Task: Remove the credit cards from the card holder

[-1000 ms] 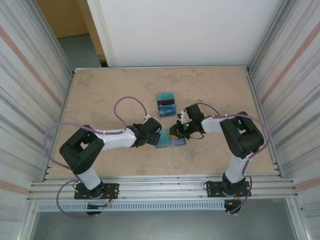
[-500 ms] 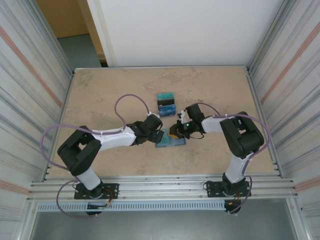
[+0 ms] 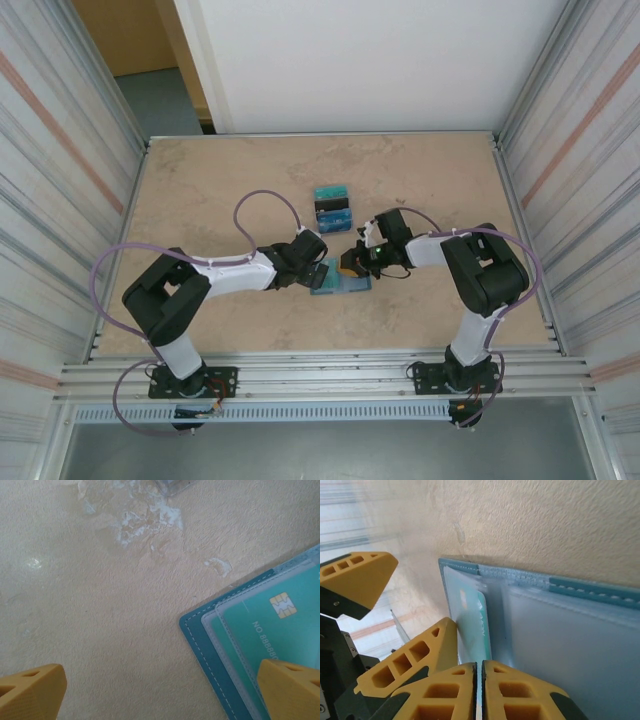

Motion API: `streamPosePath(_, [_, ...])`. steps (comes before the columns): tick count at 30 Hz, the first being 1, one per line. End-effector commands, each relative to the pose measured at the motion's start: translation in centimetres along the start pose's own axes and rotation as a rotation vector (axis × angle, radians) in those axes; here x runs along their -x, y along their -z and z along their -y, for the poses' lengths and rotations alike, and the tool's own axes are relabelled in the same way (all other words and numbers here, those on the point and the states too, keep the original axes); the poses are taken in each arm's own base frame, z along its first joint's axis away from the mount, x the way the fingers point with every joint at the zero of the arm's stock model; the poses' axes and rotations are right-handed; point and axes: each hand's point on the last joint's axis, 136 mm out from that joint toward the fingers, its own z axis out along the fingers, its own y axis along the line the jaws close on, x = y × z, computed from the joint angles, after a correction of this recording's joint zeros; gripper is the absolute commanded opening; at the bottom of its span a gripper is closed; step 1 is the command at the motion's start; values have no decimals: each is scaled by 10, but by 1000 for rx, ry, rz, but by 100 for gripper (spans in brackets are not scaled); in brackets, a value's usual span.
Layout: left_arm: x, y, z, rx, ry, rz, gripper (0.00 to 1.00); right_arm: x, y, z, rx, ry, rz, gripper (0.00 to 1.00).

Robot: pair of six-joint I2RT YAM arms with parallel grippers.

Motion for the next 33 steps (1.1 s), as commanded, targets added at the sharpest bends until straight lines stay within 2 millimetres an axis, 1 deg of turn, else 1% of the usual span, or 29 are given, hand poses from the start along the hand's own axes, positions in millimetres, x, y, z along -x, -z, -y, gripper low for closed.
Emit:
streamPosePath(1, [-9,-2,-2,24,-34,-45,99,-1,2,-1,31,-22,-9,12])
streamPosePath(5, [-9,-2,-2,26,-34,-44,99,-1,3,-1,34,-22,-8,10])
streamPosePath(8, [-8,-3,-2,26,-34,-44,99,-2,1,1,21,-24,-10,15])
streamPosePath(10, [-8,-3,-1,23,-32,-45,99,-4,1,4,-8,-21,-5,17])
streamPosePath(12, [-9,-4,-1,23,-31,-47,99,-5,1,8,-50,-16,2,16])
streamPosePath(17, [-10,-4,-1,26,-35,-49,99,-5,3,9,-108,-1,9,18])
streamPosePath(22, [-10,-4,-2,28,-34,-48,99,-9,-4,5,-124,20,-13,20])
streamPosePath(33, [-11,-5,-1,27,-35,-52,98,-10,-12,8,-131,12,-30,18])
